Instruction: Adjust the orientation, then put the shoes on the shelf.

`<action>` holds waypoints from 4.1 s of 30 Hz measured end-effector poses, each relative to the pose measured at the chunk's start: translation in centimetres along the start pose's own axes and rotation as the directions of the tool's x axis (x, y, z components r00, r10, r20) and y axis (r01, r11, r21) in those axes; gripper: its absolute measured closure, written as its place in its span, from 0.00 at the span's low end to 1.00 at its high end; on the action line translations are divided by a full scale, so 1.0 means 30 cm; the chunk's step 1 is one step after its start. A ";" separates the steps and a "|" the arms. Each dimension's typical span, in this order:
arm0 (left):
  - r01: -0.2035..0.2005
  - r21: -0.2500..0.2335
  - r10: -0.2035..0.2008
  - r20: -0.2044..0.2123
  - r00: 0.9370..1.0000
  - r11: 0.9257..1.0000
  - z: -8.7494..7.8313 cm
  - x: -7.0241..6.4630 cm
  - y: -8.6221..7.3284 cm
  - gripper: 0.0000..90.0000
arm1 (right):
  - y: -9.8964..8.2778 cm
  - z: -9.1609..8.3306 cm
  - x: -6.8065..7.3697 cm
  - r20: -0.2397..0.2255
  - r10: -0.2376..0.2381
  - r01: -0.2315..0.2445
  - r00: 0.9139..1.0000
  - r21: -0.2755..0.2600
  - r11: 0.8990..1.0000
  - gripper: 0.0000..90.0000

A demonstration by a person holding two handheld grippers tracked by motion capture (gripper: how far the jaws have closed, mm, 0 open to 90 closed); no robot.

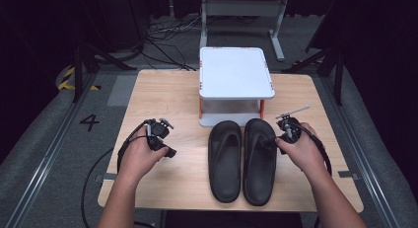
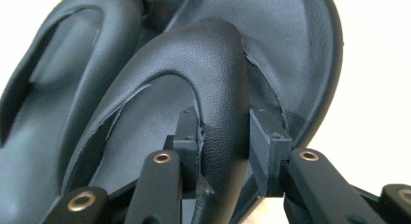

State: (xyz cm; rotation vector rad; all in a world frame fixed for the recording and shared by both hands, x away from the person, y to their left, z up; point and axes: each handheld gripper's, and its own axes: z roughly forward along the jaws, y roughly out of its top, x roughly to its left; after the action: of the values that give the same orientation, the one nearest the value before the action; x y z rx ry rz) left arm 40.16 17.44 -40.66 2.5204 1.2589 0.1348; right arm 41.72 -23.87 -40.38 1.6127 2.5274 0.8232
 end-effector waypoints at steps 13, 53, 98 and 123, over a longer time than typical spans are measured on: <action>-0.001 0.004 0.001 0.001 1.000 1.000 0.000 -0.005 -0.002 0.38 | -0.006 0.027 0.001 0.031 -0.023 0.026 0.999 -0.092 0.995 0.55; -0.040 0.004 0.040 0.017 0.999 0.999 0.010 -0.018 0.053 0.38 | -0.124 -0.073 0.084 0.058 -0.091 0.092 0.994 -0.012 0.996 0.60; -0.029 0.018 0.028 0.011 1.000 0.999 0.014 -0.016 0.028 0.38 | -0.059 0.120 0.358 0.028 -0.132 0.131 0.991 0.039 0.991 0.46; -0.024 0.014 0.024 0.011 1.000 1.000 0.014 -0.012 0.022 0.38 | -0.013 0.138 0.357 0.069 -0.015 0.010 0.997 0.076 0.997 0.85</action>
State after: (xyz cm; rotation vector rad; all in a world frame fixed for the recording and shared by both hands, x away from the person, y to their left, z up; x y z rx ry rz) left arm 40.54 16.69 -40.83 2.5454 1.2306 0.1174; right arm 37.71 -13.16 -41.45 1.6149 2.5473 0.6654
